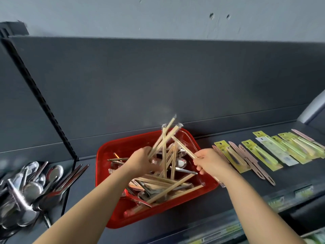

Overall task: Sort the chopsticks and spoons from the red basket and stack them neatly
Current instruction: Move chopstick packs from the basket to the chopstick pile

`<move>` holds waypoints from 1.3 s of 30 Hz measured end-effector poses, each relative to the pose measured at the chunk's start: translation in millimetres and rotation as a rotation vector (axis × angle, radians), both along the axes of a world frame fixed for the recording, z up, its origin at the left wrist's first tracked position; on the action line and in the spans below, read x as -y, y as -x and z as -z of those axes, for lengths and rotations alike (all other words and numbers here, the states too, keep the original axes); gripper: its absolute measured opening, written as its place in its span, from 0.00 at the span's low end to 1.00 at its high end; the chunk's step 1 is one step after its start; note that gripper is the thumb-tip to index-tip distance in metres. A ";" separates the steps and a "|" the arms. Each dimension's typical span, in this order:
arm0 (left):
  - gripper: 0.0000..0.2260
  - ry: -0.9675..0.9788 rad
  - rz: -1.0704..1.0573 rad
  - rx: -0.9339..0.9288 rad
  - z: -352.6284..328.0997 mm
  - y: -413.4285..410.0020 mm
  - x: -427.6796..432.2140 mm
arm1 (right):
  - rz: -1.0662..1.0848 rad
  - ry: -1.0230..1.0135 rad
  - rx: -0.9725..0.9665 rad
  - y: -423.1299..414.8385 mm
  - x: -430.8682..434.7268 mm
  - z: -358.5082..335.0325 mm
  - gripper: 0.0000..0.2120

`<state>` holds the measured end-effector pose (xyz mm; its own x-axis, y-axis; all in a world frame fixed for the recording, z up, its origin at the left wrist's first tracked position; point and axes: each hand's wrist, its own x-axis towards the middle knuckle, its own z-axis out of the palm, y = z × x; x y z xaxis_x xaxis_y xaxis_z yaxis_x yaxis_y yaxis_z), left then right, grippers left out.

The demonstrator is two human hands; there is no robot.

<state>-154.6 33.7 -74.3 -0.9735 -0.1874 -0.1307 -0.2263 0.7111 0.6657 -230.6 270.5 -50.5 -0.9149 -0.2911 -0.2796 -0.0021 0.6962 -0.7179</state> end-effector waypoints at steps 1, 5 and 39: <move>0.20 0.047 0.054 0.062 3.7 0.4 -1.5 | -0.009 0.014 0.031 -0.6 2.2 2.2 0.11; 0.26 0.147 0.173 0.219 14.0 -1.6 4.6 | -0.088 -0.008 0.087 -0.2 5.8 10.9 0.04; 0.21 -0.152 0.110 0.453 -28.6 -25.5 26.5 | -0.068 -0.152 0.138 1.3 48.5 36.6 0.12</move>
<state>-129.1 7.2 -45.7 -0.8256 -0.0325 -0.5633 -0.4458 0.6495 0.6159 -231.9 222.1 -87.1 -0.8449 -0.2955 -0.4460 0.0382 0.7982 -0.6012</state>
